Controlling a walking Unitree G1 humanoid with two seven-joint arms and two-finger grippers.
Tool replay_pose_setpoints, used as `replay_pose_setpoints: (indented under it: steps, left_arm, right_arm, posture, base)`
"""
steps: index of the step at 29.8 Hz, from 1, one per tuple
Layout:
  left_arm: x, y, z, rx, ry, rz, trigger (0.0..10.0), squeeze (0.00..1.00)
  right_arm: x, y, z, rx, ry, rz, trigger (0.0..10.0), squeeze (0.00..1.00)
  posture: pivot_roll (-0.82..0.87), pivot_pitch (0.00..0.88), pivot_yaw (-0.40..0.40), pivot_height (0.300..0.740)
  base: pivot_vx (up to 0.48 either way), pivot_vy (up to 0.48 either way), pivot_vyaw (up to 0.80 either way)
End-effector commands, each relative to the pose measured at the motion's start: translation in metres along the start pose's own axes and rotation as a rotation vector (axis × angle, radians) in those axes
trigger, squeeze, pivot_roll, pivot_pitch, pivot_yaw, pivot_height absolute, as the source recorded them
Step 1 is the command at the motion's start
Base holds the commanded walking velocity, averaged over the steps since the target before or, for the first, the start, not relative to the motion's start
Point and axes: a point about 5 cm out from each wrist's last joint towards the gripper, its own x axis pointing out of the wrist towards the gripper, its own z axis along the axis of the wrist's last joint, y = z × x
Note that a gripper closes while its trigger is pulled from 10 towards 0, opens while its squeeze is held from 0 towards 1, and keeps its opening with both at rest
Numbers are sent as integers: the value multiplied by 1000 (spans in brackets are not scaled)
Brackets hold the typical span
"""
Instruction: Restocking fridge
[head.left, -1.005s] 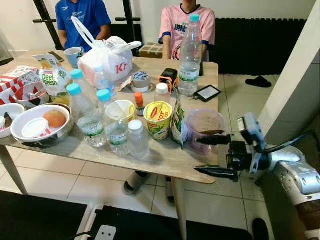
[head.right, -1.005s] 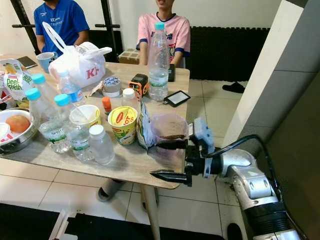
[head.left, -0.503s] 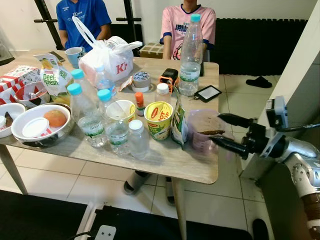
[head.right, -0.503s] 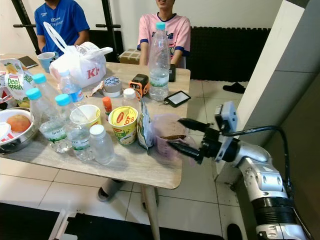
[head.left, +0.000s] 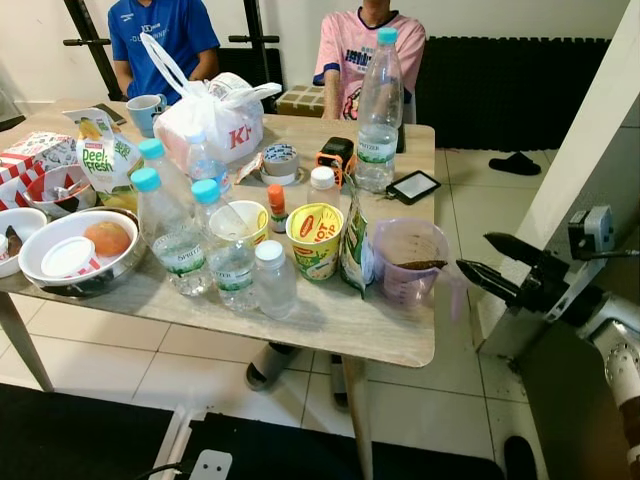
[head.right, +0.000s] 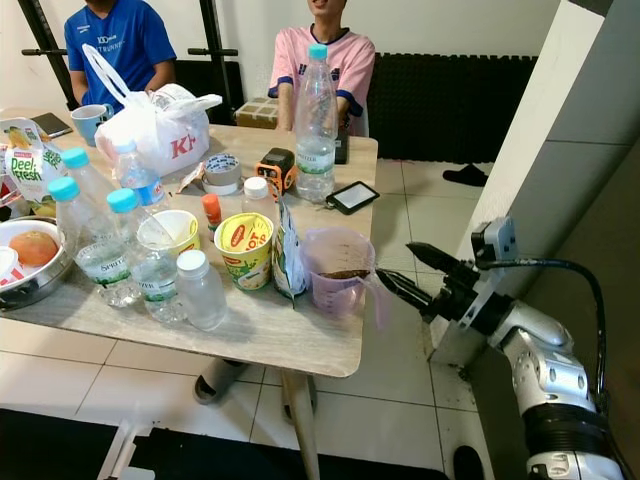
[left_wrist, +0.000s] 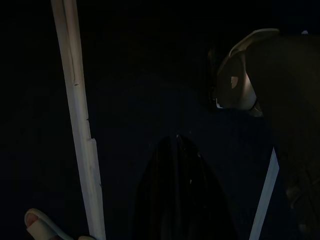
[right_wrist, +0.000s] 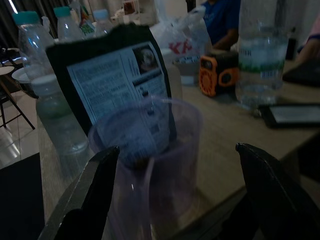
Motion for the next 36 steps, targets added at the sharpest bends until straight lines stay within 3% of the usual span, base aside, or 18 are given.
replay_pose_setpoints:
  steps: [1,4,15,22,30,36]
  left_arm:
    - [0,-3,-2,-11,9,-7,10000,0]
    - [0,-4,-3,-10,9,-7,10000,0]
    - [0,-4,-4,-2,10,-7,10000,0]
    - [0,-4,-4,0,9,-6,10000,0]
    - [0,-4,-4,-3,11,-9,10000,0]
    - [0,-4,-3,-5,10,-10,10000,0]
  right_arm:
    - [1,1,-9,9,29,-4,10000,0]
    - [6,1,-26,50,56,-23,10000,0]
    - [12,1,-35,74,42,-27,10000,0]
    - [15,1,-34,73,29,-20,10000,0]
    - [13,5,-15,146,-125,69,10000,0]
    - [13,6,-19,146,-96,83,10000,0]
  posture:
    - [-31,0,10,740]
    - [-28,0,5,740]
    - [-27,0,5,740]
    - [-27,0,5,740]
    - [-28,0,3,740]
    - [-30,0,4,740]
  base:
    - [0,0,0]
    - [0,0,0]
    - [0,0,0]
    - [0,0,0]
    - [0,0,0]
    - [0,0,0]
